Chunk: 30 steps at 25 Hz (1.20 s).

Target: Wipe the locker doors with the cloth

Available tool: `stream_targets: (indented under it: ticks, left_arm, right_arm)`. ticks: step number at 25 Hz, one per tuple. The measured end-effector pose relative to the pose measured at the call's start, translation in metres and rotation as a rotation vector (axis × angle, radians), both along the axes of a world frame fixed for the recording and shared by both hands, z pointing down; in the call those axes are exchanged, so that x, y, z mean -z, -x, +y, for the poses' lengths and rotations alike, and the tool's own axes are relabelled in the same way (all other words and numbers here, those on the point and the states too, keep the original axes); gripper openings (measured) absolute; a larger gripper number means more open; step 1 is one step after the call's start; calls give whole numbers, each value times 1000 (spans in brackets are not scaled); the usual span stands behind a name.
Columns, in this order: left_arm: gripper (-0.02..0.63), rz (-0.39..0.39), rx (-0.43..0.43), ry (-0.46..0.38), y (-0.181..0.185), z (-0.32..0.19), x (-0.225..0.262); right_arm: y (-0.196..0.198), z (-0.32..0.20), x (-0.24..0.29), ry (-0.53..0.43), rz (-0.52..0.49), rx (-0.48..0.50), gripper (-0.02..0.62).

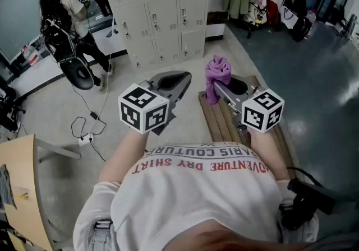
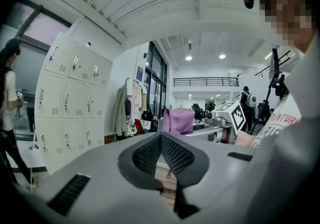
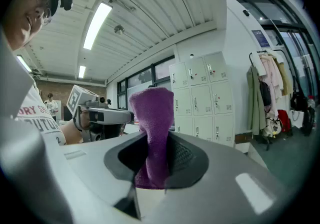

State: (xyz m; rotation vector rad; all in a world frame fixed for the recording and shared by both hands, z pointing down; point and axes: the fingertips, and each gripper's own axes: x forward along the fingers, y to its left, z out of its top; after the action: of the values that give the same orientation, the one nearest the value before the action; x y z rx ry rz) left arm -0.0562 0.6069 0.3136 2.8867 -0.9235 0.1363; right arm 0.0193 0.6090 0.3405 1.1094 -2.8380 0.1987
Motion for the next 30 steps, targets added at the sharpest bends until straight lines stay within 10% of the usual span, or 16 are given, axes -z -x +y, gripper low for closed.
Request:
stream_targets:
  ticks: [30]
  left_arm:
    - [0,-22,-28,90,-25,-43,-29]
  right_arm:
    - [-19,-35,-29,77,-44,-5,84]
